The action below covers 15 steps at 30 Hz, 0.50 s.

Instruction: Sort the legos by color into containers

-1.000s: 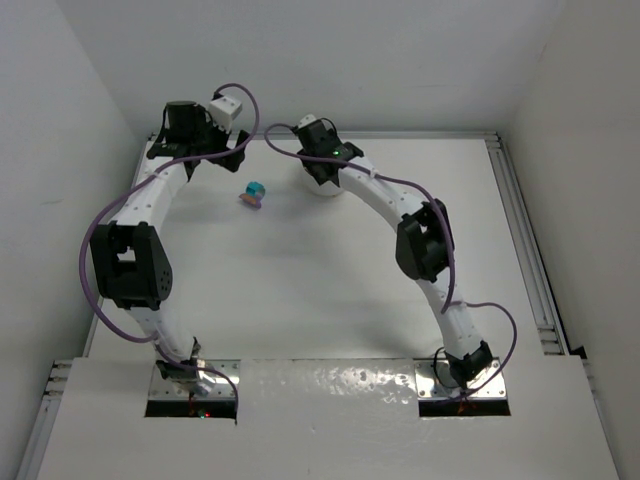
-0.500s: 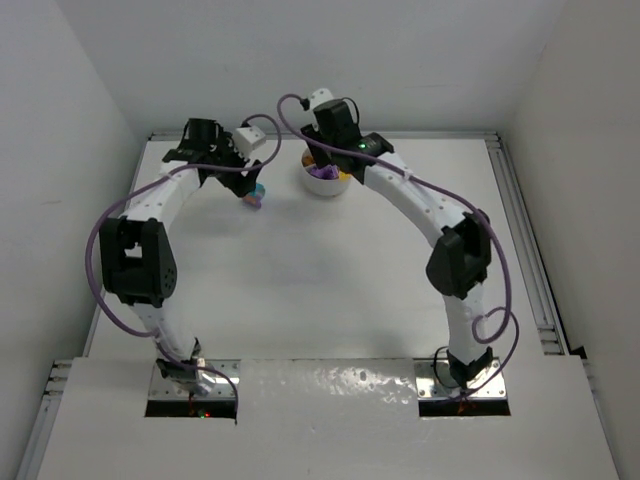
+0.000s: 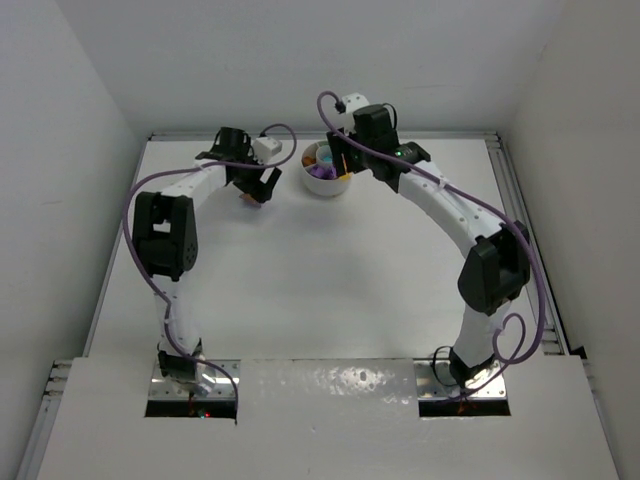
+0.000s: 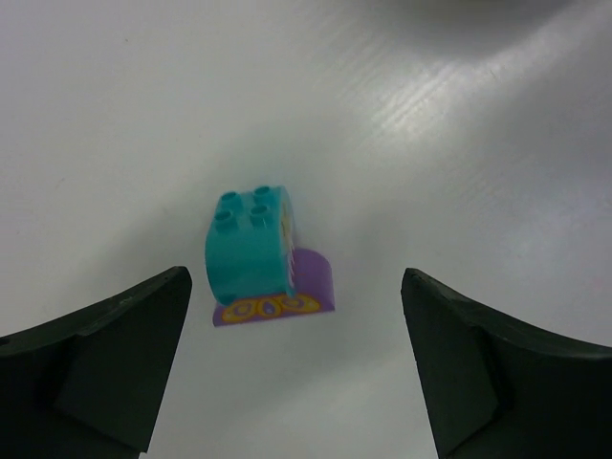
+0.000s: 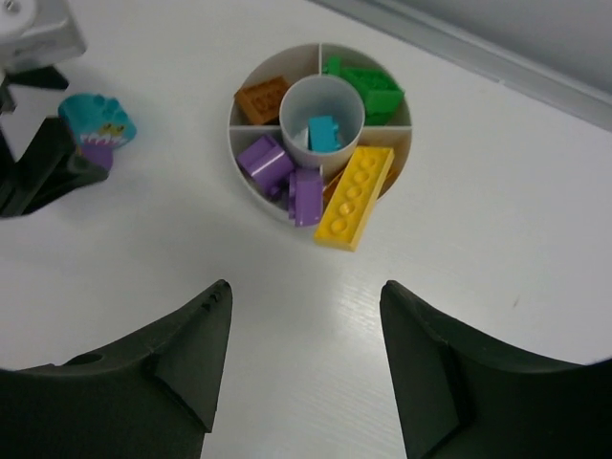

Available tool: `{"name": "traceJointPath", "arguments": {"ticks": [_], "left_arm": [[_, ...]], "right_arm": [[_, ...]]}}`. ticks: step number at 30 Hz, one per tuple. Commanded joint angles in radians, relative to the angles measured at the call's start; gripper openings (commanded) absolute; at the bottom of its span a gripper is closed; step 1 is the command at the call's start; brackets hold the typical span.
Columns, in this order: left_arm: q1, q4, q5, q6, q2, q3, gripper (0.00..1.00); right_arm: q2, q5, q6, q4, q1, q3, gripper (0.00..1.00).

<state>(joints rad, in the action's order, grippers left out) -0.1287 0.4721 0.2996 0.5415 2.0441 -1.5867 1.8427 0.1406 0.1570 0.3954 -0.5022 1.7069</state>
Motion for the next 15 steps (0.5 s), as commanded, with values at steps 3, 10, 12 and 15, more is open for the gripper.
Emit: {"name": "traceJointPath", "arguments": {"ticks": [3, 10, 12, 15], "left_arm": [[-0.009, -0.088, -0.165, -0.049, 0.047, -0.062, 0.89], [-0.009, -0.01, -0.065, -0.052, 0.111, -0.097, 0.7], [-0.009, -0.003, -0.06, -0.075, 0.129, -0.107, 0.6], [-0.008, -0.012, -0.079, -0.098, 0.137, -0.11, 0.29]], "right_arm": [[-0.065, -0.036, 0.021, -0.027, -0.009, -0.053, 0.62], [-0.068, -0.036, 0.024, -0.041, -0.01, -0.063, 0.62], [-0.068, -0.036, 0.024, -0.036, -0.01, -0.058, 0.62], [-0.072, -0.033, 0.021, -0.027, -0.01, -0.056, 0.62]]}}
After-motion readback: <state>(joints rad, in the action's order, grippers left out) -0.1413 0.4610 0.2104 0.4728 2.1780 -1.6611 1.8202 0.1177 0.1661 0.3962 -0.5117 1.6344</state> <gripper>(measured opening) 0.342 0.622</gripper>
